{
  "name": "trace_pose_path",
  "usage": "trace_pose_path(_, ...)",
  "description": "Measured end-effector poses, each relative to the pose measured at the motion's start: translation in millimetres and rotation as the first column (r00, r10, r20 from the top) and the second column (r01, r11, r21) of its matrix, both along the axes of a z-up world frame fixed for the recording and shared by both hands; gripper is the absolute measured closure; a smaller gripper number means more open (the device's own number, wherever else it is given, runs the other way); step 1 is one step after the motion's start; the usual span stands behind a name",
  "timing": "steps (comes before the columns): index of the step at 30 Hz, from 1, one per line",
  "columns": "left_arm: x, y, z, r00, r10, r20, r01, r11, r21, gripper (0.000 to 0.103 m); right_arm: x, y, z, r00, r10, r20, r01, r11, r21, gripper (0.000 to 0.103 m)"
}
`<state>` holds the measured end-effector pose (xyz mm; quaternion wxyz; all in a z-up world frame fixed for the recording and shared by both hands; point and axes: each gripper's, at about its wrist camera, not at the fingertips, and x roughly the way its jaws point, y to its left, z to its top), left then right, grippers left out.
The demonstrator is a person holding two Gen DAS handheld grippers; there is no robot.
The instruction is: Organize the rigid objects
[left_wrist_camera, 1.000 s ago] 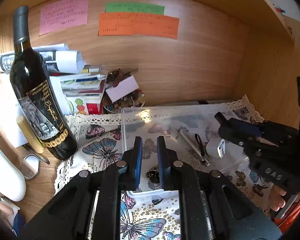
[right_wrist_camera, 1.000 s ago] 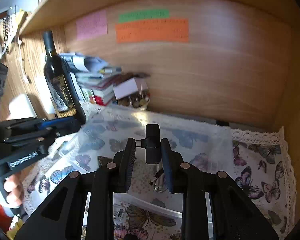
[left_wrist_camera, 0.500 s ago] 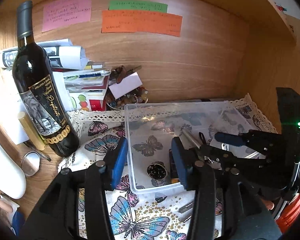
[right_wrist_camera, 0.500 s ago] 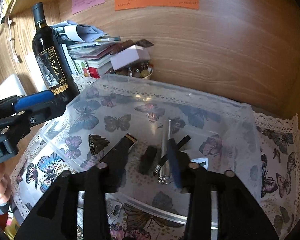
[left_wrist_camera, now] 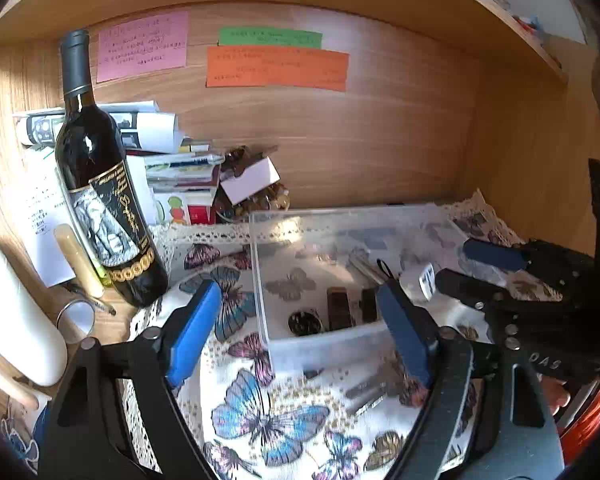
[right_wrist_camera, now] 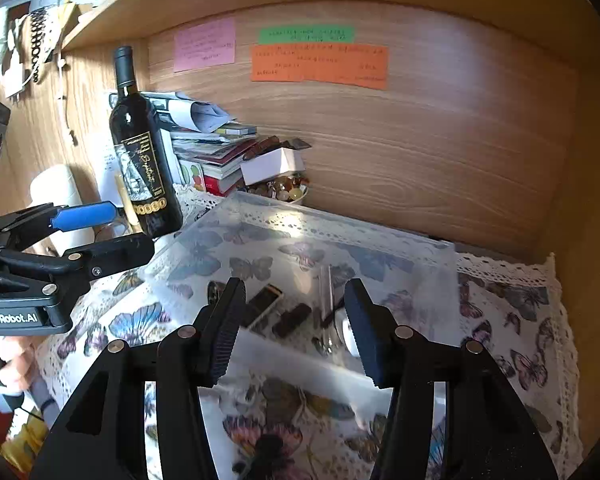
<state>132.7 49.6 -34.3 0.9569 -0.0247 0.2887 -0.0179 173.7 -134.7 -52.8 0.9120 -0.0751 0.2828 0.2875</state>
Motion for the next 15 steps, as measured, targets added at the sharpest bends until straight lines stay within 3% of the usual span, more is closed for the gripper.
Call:
trace_pose_path(7, -13, -9, -23, 0.996, -0.039, -0.079, 0.040, 0.999, 0.022, 0.018, -20, -14, -19, 0.997, -0.022, -0.068, 0.021, 1.000, -0.023, 0.055)
trace_pose_path(15, -17, -24, -62, 0.970, -0.114, -0.216, 0.116, 0.993, 0.000, 0.018, -28, -18, -69, 0.973, -0.021, -0.230, 0.006, 0.998, -0.065, 0.055)
